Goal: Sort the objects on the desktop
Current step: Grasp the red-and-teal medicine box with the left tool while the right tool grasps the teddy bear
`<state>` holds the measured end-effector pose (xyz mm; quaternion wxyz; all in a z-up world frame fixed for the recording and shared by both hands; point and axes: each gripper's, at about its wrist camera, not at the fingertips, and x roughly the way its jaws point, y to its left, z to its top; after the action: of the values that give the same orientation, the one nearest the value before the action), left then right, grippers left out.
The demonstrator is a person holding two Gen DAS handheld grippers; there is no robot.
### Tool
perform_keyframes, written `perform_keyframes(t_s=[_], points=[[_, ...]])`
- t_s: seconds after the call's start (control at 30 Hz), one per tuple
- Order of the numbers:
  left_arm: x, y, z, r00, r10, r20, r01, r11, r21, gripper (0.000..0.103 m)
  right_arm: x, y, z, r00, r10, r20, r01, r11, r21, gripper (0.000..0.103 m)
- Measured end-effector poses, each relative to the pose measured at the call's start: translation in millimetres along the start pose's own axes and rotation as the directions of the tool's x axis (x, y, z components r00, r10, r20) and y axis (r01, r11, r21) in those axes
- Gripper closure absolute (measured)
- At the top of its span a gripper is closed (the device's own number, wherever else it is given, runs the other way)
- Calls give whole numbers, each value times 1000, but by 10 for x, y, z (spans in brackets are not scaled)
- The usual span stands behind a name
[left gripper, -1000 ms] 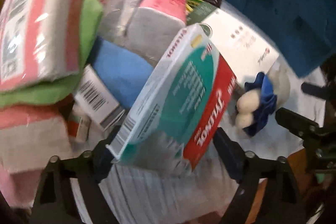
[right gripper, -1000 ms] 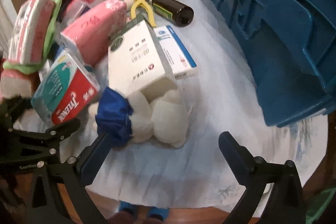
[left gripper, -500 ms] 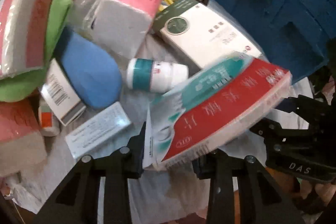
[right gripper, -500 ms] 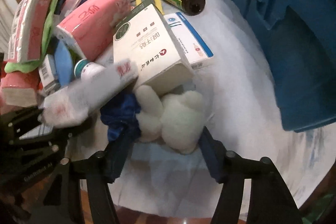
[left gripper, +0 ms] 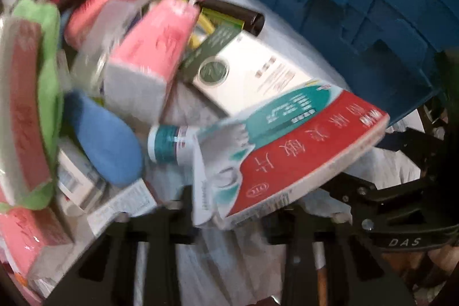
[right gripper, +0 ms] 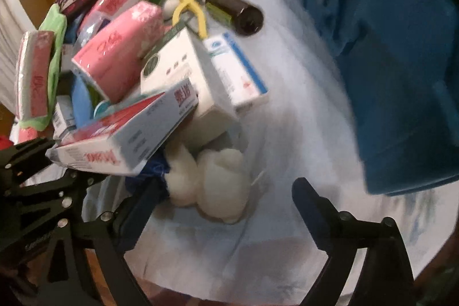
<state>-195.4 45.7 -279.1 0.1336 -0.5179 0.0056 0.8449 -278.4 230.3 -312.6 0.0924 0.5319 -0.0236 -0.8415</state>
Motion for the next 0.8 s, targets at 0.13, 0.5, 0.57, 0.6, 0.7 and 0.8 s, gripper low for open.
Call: perform_keyframes(t_s=[0.13,0.5,0.57,0.6,0.7,0.8], points=[[-31,136,26,999,22,-39,-24,998,-56,96,-43,150,-147,1000,6,-5,-6,1000,-6,53],[-247,524,-229,988,119,-103,-133,980,-151,94,-376,137,-280,997,-75,21,76,997,-33,33],[-294,596,-284,986,121,-111,-139,975,-171,94,-488,201,-289,994,-97,46,99,993,-59,28],[-304,621,-300,986,122,-114,-141,974,-178,93,-594,322,-334,990,-123,63,128,988,-83,26],[-334,676,-346,986,100,-133,-125,973,-193,93,-512,417,-206,985,-155,73,162,981,-111,26],[-386,700,-373,989,62,-134,-89,975,-204,93,-318,529,-219,980,-198,28,200,973,-120,26]])
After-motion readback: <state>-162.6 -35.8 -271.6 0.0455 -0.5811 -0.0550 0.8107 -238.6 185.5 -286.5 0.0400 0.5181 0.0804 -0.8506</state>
